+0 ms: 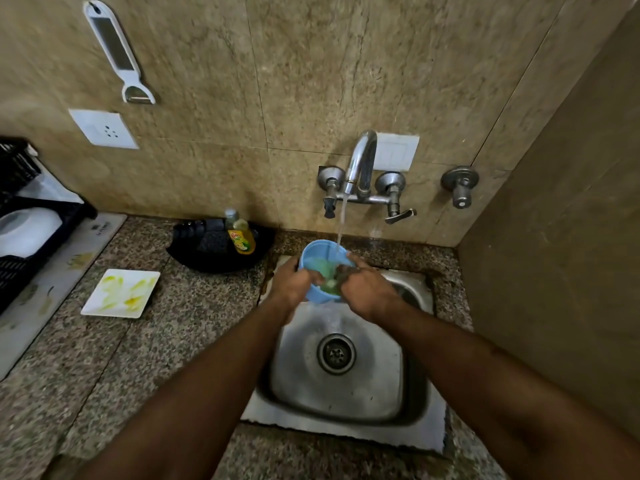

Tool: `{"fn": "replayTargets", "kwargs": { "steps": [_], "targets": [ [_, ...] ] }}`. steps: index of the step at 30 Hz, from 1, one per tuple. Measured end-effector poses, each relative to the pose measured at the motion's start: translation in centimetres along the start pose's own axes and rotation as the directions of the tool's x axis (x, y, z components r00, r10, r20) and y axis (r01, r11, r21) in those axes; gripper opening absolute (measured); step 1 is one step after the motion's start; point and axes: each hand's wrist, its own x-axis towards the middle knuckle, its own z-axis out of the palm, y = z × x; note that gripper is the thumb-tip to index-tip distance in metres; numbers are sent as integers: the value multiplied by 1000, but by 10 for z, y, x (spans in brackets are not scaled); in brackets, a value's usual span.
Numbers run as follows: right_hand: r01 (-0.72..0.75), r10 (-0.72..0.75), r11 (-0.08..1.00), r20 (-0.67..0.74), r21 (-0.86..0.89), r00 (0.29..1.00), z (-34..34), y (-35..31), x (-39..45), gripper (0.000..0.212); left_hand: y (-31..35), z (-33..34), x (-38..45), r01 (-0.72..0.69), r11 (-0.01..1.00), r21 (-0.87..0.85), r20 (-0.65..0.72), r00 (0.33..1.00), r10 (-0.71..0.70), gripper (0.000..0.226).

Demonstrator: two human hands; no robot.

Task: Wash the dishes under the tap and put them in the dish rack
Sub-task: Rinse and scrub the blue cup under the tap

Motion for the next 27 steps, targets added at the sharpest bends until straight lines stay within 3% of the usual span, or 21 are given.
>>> {"fn": "replayTargets", "kwargs": {
  "steps": [2, 4, 8, 11, 14, 16, 19, 21, 24, 27],
  "targets": [
    [6, -8, 997, 30, 72, 1000, 0, -8, 3, 38, -8, 8, -8, -107, 994, 13, -79, 991, 108, 59],
    [71, -75, 993, 39, 97, 996, 4, -6, -4, 34, -17, 3, -11, -157, 982, 108, -127, 977, 170, 64],
    [193, -196, 980, -65, -41, 979, 21, 21, -13, 24, -4, -19, -1, 24, 977, 211, 42, 999, -34, 35],
    [113, -117, 992, -78, -46, 990, 10, 12, -6, 28, 0, -15, 4, -24, 989, 149, 23, 1000, 21, 35],
    [32, -31, 999, -15, 25, 999, 4, -7, -1, 32, -11, 3, -6, -142, 989, 45, -106, 984, 146, 63],
    [66, -66, 997, 6, 28, 998, 10, -4, -8, 30, -18, 5, -9, -156, 987, 27, -101, 982, 158, 64],
    [138, -138, 989, 19, -57, 990, 11, 14, -15, 42, -13, -9, -1, 15, 999, 42, 35, 999, -17, 50],
    [151, -148, 982, 28, -115, 989, 10, 22, -13, 33, -4, -15, 5, 78, 992, 96, 117, 989, -89, 43],
    [50, -54, 996, -41, -75, 998, 4, 16, -3, 35, 6, -4, 5, -7, 1000, 30, 36, 999, 6, 44],
    [13, -4, 999, -182, 49, 983, -5, -2, -1, 25, -14, 12, 2, -95, 995, -39, -94, 991, 91, 58]
  ]
}}
